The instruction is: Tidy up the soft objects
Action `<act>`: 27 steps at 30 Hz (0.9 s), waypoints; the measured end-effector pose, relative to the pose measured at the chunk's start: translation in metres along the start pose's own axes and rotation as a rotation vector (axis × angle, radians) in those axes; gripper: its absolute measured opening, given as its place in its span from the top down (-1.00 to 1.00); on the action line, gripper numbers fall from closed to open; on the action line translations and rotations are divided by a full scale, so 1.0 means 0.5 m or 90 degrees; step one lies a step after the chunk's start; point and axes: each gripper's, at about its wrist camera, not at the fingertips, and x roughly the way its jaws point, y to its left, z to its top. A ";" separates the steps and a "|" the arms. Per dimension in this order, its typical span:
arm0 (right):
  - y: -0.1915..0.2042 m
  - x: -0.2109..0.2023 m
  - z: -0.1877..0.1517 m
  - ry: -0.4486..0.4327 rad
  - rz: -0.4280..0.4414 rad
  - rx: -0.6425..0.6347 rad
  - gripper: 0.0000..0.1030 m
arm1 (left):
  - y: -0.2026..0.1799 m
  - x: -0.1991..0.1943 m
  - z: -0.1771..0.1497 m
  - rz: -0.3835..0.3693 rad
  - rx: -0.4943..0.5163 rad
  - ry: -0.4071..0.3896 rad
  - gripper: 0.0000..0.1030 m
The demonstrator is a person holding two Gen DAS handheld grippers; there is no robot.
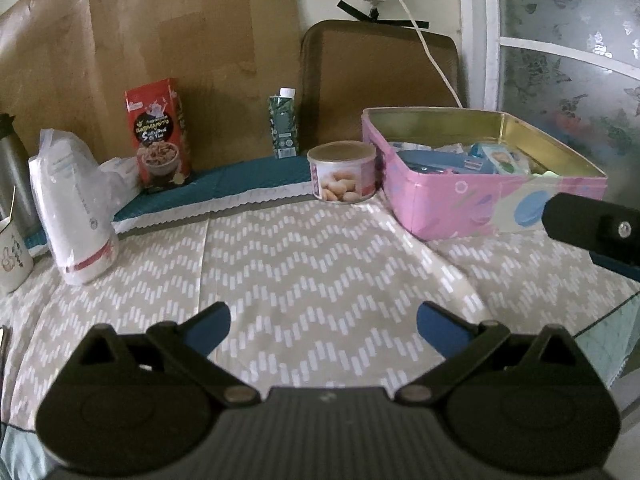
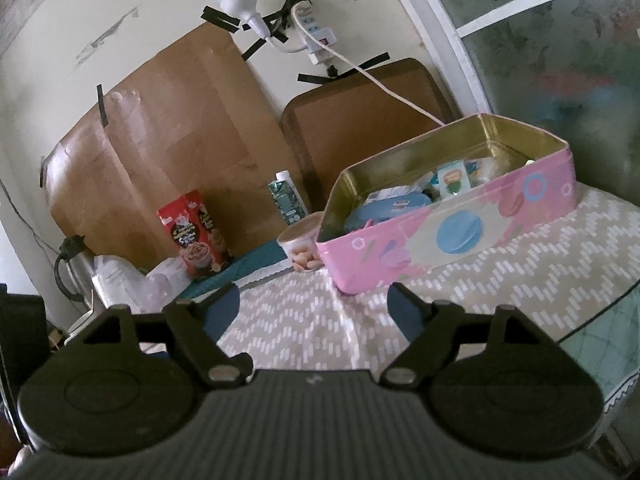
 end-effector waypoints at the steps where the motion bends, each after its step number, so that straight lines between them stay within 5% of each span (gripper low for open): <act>1: 0.001 0.000 -0.001 0.000 0.000 0.001 -0.66 | 0.000 0.000 -0.002 0.002 0.000 0.002 -0.99; 27: -0.011 -0.019 -0.012 -0.004 0.005 0.035 -0.68 | -0.022 -0.027 -0.016 0.009 0.018 0.000 -0.99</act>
